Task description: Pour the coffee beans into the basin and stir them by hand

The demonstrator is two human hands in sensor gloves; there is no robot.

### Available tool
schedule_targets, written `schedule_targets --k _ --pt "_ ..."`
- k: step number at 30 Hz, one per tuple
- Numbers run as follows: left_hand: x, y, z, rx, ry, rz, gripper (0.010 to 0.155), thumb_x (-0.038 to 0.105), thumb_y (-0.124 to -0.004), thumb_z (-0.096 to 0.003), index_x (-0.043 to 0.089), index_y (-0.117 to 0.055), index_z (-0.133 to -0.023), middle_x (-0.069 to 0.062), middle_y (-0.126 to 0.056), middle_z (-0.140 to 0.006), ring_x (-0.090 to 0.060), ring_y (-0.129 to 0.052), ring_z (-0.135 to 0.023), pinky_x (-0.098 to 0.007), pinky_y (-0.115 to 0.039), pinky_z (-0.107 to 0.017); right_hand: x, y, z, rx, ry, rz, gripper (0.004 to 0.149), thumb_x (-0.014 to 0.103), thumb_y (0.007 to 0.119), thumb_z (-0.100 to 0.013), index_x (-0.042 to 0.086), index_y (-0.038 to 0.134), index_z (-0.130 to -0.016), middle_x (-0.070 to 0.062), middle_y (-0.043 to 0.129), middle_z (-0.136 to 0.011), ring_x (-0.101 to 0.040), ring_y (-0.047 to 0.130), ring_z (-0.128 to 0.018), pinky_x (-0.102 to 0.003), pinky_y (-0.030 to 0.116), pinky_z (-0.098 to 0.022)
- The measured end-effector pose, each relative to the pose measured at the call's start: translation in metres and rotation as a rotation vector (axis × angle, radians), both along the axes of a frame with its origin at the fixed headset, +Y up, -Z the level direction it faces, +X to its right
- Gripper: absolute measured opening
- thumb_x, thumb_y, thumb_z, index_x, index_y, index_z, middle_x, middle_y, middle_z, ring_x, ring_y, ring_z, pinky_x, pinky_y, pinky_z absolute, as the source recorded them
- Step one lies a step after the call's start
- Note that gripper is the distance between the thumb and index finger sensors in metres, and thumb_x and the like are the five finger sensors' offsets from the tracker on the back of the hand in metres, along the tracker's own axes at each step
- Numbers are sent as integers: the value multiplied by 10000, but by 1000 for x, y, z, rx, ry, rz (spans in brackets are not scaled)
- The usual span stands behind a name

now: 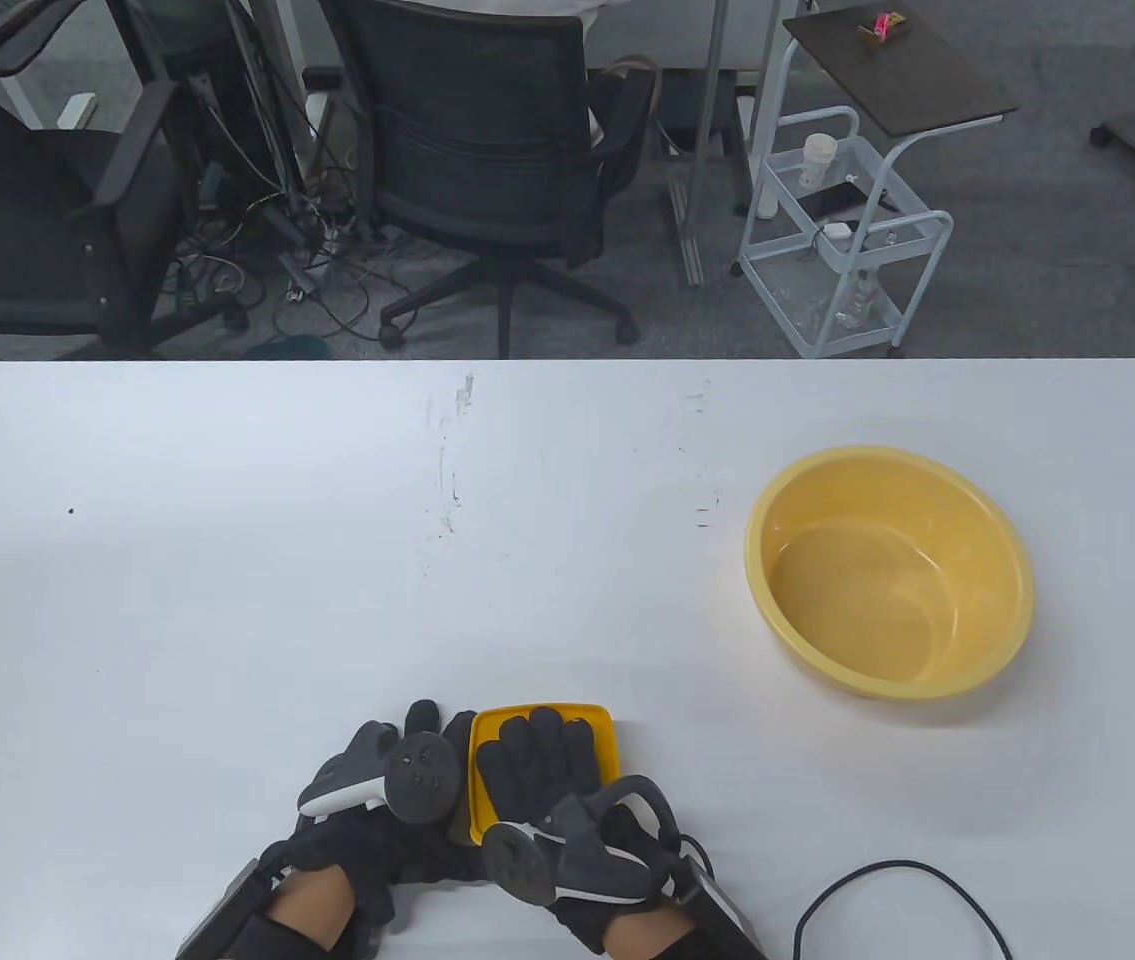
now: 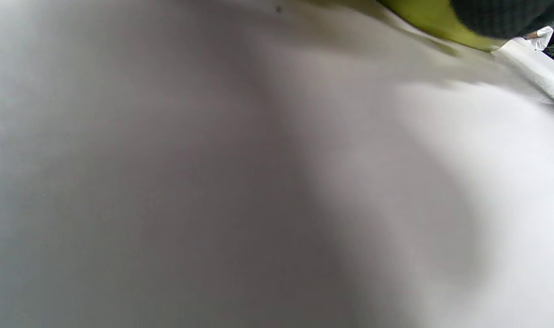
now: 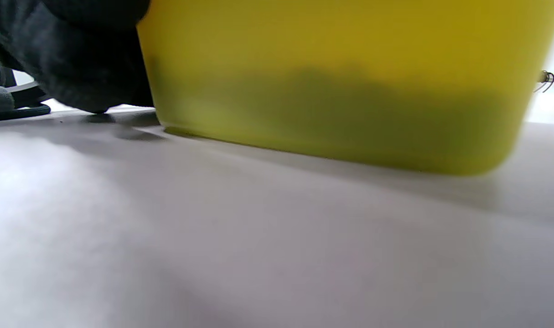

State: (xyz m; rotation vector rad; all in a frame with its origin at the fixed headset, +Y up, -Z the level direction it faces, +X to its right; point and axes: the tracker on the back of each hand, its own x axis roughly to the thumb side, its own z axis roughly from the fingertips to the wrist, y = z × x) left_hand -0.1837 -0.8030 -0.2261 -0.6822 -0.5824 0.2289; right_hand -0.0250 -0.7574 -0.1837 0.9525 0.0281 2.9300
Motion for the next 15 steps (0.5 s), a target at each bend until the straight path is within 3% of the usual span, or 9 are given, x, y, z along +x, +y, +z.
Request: schedule_targets --k 4,6,8,10,13,15 --pt "0 0 0 -2 0 1 1184 742 -645 -420 64 189 -919 -159 112 -1118 -512 179 -964 -676 22 -637 1 0 0 -5 8 -8 836 605 573 -440 50 355 -1026 -252 322 -1023 -540 323 -986 -637 265 -697" --pt "0 0 0 -5 1 3 1184 744 -641 -417 65 189 -918 -158 116 -1116 -508 183 -963 -676 27 -636 8 9 -2 29 -11 -158 819 623 487 -444 36 440 -1013 -251 440 -1005 -532 447 -971 -633 352 -686" --pt "0 0 0 -4 0 2 1185 747 -638 -415 65 190 -918 -157 117 -1117 -508 183 -965 -676 27 -637 14 7 -8 -168 -9 -326 808 597 555 -452 26 445 -1013 -253 411 -1012 -532 371 -974 -636 281 -687" --pt "0 0 0 -8 1 6 1183 753 -632 -407 73 188 -922 -153 119 -1117 -504 185 -966 -675 28 -636 18 7 -8 -153 -26 -349 800 596 553 -448 42 448 -1015 -236 411 -1021 -517 362 -984 -629 276 -693" --pt "-6 3 -3 -52 10 88 1169 799 -525 -310 84 138 -954 -151 75 -1135 -485 172 -983 -667 31 -635 21 7 -8 -129 -21 -376 789 596 548 -453 42 465 -1009 -234 440 -1013 -515 398 -978 -632 308 -688" --pt "-12 5 -5 -111 23 180 1110 804 -433 -313 95 94 -984 -141 21 -1158 -452 158 -1005 -648 40 -634 24 8 -9 -143 -20 -422 780 589 551 -456 41 473 -1005 -231 450 -1010 -513 405 -977 -631 317 -687"
